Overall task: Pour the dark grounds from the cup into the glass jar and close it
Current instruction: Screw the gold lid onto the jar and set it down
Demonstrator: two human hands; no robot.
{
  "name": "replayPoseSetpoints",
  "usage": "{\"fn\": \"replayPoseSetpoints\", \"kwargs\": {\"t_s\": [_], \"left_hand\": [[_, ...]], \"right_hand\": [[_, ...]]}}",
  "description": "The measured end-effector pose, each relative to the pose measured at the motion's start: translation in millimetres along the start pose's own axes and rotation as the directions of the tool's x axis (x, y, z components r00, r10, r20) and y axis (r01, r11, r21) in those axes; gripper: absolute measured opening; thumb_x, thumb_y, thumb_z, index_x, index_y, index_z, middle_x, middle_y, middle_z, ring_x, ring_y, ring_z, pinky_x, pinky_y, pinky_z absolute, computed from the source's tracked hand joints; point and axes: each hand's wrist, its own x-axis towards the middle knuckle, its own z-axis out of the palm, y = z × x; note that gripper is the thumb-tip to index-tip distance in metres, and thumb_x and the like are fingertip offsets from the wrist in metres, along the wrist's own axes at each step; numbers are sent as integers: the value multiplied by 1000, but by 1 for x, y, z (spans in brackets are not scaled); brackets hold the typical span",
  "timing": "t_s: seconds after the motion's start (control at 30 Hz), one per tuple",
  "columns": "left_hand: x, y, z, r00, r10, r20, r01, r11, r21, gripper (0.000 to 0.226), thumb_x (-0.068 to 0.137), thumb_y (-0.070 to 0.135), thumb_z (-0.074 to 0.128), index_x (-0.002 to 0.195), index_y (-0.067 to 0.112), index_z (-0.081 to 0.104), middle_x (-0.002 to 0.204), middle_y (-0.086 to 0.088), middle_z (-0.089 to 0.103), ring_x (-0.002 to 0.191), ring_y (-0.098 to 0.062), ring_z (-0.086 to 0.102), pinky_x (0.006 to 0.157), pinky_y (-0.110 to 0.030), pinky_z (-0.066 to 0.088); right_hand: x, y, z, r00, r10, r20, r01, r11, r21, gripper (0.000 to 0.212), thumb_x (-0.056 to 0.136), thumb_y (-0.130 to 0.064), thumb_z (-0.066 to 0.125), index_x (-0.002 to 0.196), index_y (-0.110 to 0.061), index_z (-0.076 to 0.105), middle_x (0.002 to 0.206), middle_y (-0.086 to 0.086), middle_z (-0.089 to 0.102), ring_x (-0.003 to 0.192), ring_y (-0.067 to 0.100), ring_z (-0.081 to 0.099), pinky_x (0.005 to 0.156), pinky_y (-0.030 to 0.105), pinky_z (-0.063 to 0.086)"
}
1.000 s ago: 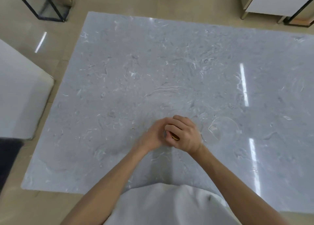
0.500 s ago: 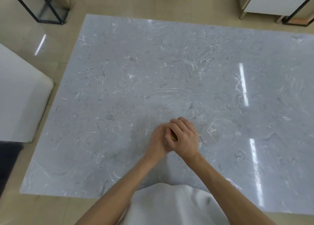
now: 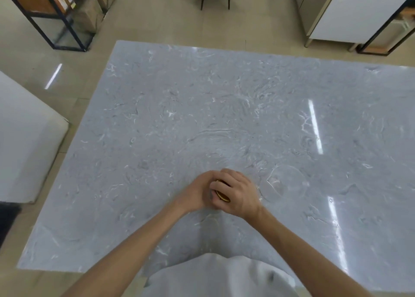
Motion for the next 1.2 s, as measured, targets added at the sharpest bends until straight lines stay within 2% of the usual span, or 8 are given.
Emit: {"fn": "replayPoseSetpoints", "kwargs": {"t_s": [0.2,0.37,0.63,0.77,0.9,1.03,1.1,1.2], "left_hand": [[-10,13,22,969,-163,-185,189,973,133,18,76,42,54,88,48,42,77,24,49,77,2,52,67,-9,36],[-21,29,41,906,-164,-390,280,924,262,31,84,35,41,95,14,63,86,0,66,79,-16,63,74,-25,50],[-28,40,52,860,-257,-440,367,911,186,37,95,31,43,120,10,60,110,-2,68,100,-13,62,91,-22,46],[-26,46,44,896,-228,-381,357,880,312,38,97,31,32,120,10,53,107,-7,70,97,-18,68,87,-27,53],[-29,39,43,881,-286,-378,381,902,205,47,88,51,47,123,19,51,104,2,72,91,-13,69,82,-25,53],[-30,50,42,751,-523,-403,461,852,-246,80,72,57,78,131,9,53,121,-2,65,114,-21,60,99,-39,47],[-35,65,48,683,-589,-431,496,808,-318,82,77,55,76,140,10,47,138,0,56,132,-20,49,112,-39,38],[-39,81,52,729,-568,-382,507,823,-256,76,90,51,63,150,12,36,156,1,36,149,-20,27,120,-38,26]], "right_hand": [[-3,-17,12,962,191,-194,-217,968,-126,8,85,-13,68,79,-15,72,90,-2,73,89,22,68,71,33,53],[-5,-19,19,936,230,-265,-284,940,-188,11,87,-12,65,79,-15,71,86,-4,71,88,20,68,70,34,51],[-1,-30,26,876,387,-288,-459,853,-248,12,88,-13,63,79,-18,69,89,-7,72,90,16,67,74,34,47],[9,-38,10,860,464,-213,-502,844,-189,6,85,-15,70,81,-19,73,90,-7,72,91,16,67,75,35,48],[-3,-43,-15,795,607,24,-606,790,97,24,95,-31,64,114,-20,72,120,-6,67,115,15,57,99,34,44],[-9,-50,-42,608,794,19,-785,597,164,39,101,-43,42,128,-23,62,124,-12,61,115,12,55,100,37,49],[-15,-59,-41,584,793,176,-802,529,277,41,101,-40,47,139,-25,52,126,-17,54,116,8,54,99,41,51],[-17,-63,-32,584,773,247,-808,524,271,59,95,-46,54,149,-27,40,147,-14,44,131,13,40,108,41,42]]}}
